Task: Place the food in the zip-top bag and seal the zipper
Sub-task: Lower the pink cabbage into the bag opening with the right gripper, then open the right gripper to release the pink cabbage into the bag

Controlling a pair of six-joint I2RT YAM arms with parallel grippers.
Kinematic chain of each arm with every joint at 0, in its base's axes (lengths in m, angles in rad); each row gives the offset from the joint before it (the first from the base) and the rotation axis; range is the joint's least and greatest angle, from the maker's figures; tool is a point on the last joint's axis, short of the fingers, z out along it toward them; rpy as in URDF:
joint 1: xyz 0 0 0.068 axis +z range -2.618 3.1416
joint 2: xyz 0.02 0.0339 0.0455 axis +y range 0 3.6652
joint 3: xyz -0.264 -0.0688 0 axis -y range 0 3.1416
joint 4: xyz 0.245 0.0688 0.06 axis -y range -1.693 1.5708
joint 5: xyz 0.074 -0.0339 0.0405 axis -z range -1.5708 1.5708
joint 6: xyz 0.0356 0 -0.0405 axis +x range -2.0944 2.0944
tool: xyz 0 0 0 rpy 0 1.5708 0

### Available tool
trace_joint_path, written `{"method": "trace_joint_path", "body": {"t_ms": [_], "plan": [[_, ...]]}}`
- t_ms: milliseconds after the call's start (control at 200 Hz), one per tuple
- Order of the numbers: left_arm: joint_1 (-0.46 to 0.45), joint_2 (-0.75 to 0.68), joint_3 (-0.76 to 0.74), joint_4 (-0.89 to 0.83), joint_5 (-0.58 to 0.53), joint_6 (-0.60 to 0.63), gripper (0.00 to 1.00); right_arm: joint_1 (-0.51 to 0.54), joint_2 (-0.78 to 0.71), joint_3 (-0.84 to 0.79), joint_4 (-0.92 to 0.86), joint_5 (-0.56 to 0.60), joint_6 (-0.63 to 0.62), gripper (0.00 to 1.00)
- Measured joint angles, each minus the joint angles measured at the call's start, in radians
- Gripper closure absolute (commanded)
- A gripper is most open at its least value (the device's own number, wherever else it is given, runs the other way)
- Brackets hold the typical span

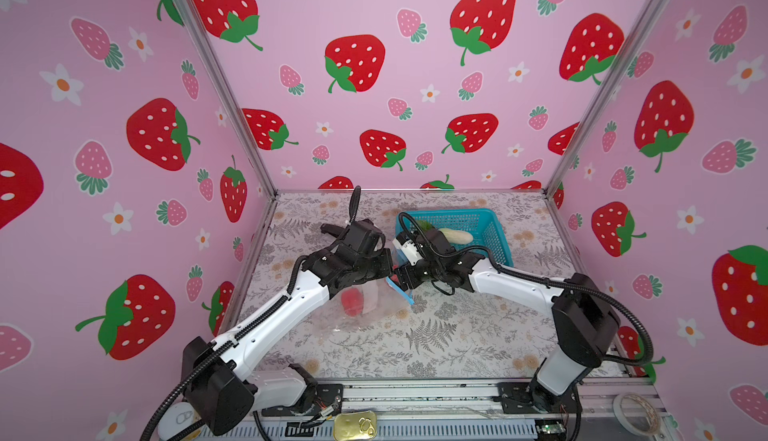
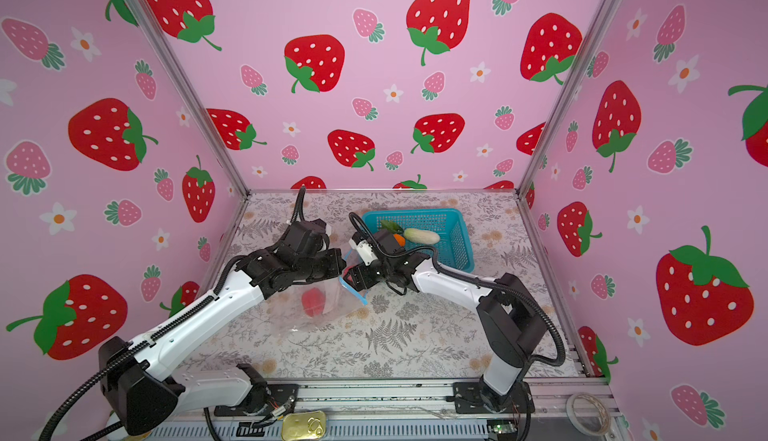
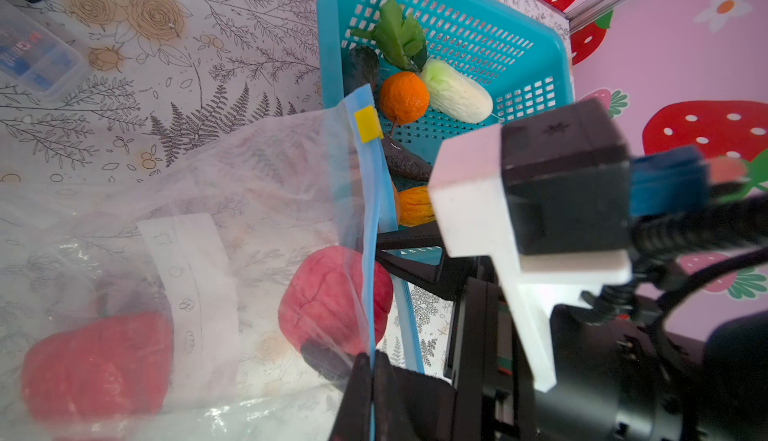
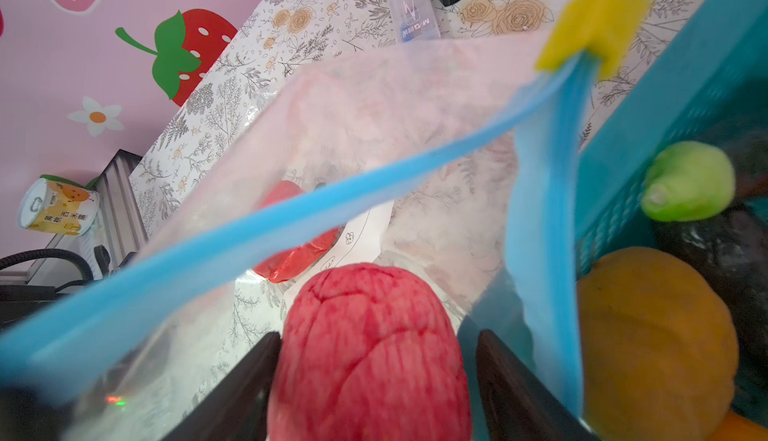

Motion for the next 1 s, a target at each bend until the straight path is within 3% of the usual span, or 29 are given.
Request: {"method": "trace_joint_path", "body": {"t_ms": [735, 1000], "plan": [[0.016, -0.022, 0.0, 0.005, 0.004, 0.0, 0.93, 0.0, 0.0, 0.021, -0.037, 0.011, 0.0, 0.13], [0.021, -0.022, 0.0, 0.007, 0.008, 0.0, 0.93, 0.0, 0.0, 0.024, -0.042, 0.019, 0.0, 0.14]]}}
